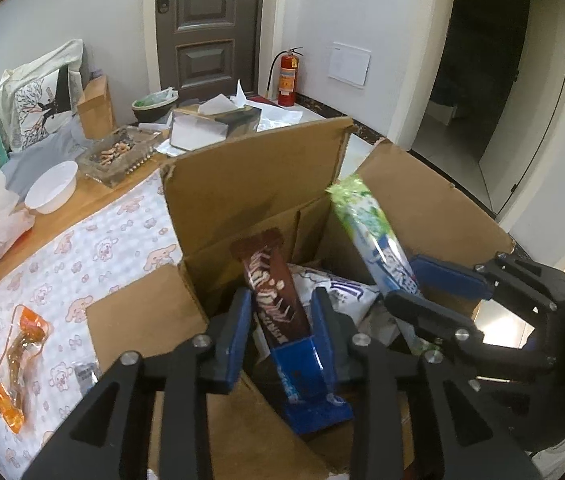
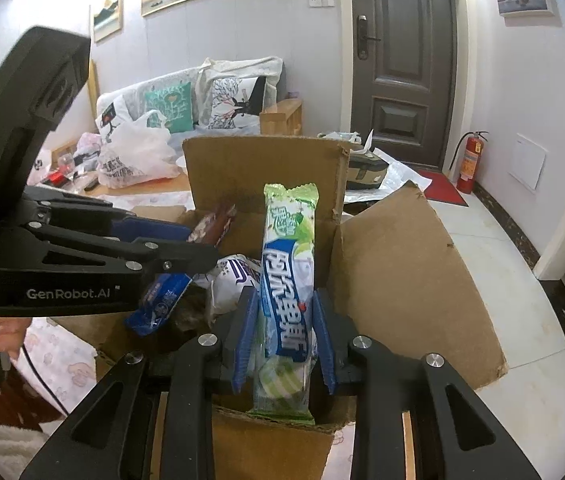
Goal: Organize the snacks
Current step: 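Open both grippers to drop the snacks into the box, then move both grippers back over the seaweed and spicy strip packs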
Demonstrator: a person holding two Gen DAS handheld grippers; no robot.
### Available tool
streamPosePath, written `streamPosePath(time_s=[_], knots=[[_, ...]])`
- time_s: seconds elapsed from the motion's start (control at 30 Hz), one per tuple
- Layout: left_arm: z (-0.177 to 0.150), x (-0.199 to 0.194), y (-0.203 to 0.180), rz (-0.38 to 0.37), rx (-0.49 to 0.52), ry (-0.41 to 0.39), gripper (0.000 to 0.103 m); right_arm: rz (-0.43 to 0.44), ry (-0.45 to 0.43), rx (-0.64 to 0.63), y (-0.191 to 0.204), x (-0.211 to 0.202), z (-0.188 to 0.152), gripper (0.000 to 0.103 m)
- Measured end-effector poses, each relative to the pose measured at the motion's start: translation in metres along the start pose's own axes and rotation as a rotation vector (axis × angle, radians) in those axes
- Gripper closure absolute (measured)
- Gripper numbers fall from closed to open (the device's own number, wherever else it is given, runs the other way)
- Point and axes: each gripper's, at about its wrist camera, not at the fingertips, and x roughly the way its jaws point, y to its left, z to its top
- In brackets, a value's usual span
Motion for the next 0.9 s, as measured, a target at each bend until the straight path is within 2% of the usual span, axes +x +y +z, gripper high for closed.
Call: streamPosePath(time_s=[0.2, 0.27, 0.53, 0.67, 0.77, 0.9], knots=[[0.001, -0.009, 0.005, -0.004, -0.01, -0.027, 0.062, -0.001, -0.014, 0.001, 0.004, -0.006, 0.003, 0.067], [0.002, -0.017, 0.009, -0.004, -0.024, -0.05, 0.054, -0.005, -0.011, 0.0, 0.005, -0.006, 0.003, 0.067], [-0.015, -0.062, 0.036, 0.01, -0.067, -0.115, 0.052, -0.023, -0.039, -0.032, 0.03, -0.027, 0.017, 0.065], [-0.034, -0.094, 0.061, 0.03, -0.081, -0.15, 0.051, -0.001, -0.06, -0.081, 0.065, -0.037, 0.025, 0.065], [-0.053, -0.118, 0.083, 0.051, -0.099, -0.176, 0.044, 0.053, -0.06, -0.116, 0.101, -0.039, 0.031, 0.065], [-0.08, -0.142, 0.114, 0.08, -0.128, -0.196, 0.044, 0.123, -0.038, -0.178, 0.157, -0.03, 0.033, 0.065]])
